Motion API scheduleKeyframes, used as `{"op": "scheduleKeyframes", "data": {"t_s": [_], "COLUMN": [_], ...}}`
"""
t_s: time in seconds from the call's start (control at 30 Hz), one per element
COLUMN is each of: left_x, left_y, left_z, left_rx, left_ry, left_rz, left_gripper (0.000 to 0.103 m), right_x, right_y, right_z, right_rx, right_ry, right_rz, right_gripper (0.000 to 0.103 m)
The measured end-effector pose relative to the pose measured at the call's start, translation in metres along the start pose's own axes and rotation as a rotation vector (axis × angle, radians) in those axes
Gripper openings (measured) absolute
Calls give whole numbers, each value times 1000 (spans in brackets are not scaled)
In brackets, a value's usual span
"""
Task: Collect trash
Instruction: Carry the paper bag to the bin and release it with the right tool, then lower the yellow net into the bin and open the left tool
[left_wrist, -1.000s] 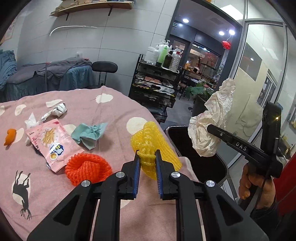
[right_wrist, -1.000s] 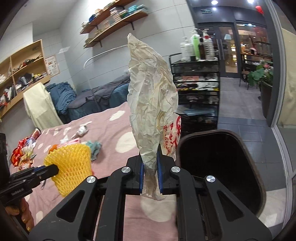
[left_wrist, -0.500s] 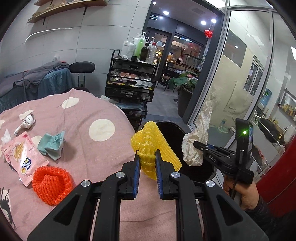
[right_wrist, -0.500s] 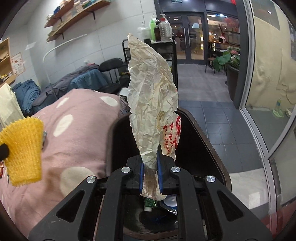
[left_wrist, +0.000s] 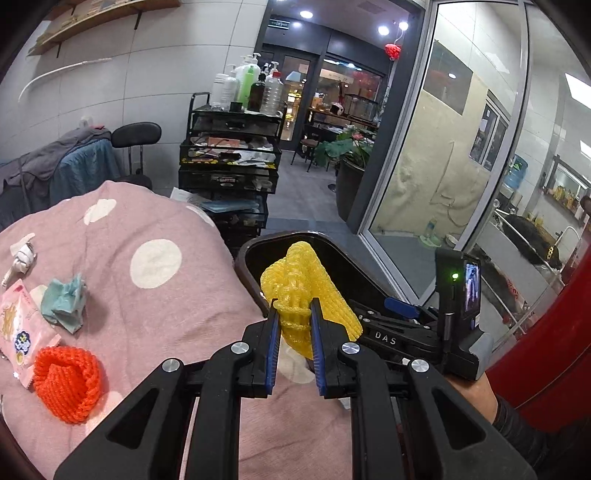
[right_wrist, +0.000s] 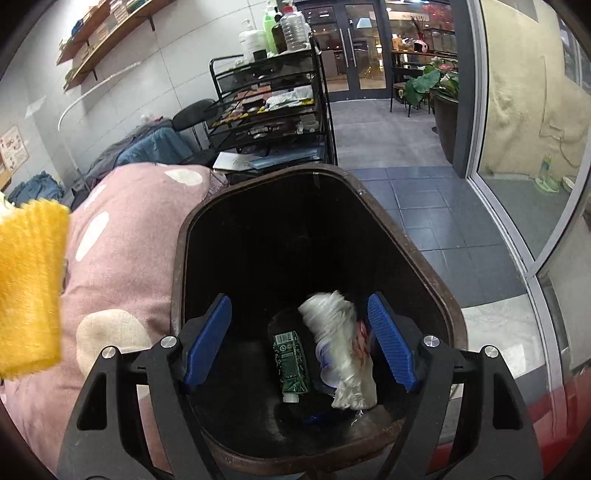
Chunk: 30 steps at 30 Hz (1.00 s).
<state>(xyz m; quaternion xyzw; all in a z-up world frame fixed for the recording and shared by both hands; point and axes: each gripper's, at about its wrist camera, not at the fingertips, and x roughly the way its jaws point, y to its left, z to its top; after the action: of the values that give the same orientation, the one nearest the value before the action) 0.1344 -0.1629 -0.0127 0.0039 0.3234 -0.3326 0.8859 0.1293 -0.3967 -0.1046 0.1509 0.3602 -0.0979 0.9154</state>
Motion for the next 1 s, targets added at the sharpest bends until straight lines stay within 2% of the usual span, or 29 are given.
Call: {"op": "scheduleKeyframes", "data": {"t_s": [0.33,0.57,0.73,1.0], "left_x": [23,53,73,96], "left_y": [-18,-33,-43,-54], "left_z": [13,26,29,27], "left_rx": [22,54,79,121], "left_ry": [25,76,123,181], "left_rz": [-37,-61,-70,-71], "left_gripper": [16,16,16,16], "right_x": [-34,-58,-66,-68], "right_y": [-10,-24,-39,-53], "right_z": [5,8,9,7], "right_rx": [56,122,178,200], "right_ry": [-132,-212,-230,-219], "right_rz": [-39,-76,-92,-115], "right_gripper": [78,78,80,80]}}
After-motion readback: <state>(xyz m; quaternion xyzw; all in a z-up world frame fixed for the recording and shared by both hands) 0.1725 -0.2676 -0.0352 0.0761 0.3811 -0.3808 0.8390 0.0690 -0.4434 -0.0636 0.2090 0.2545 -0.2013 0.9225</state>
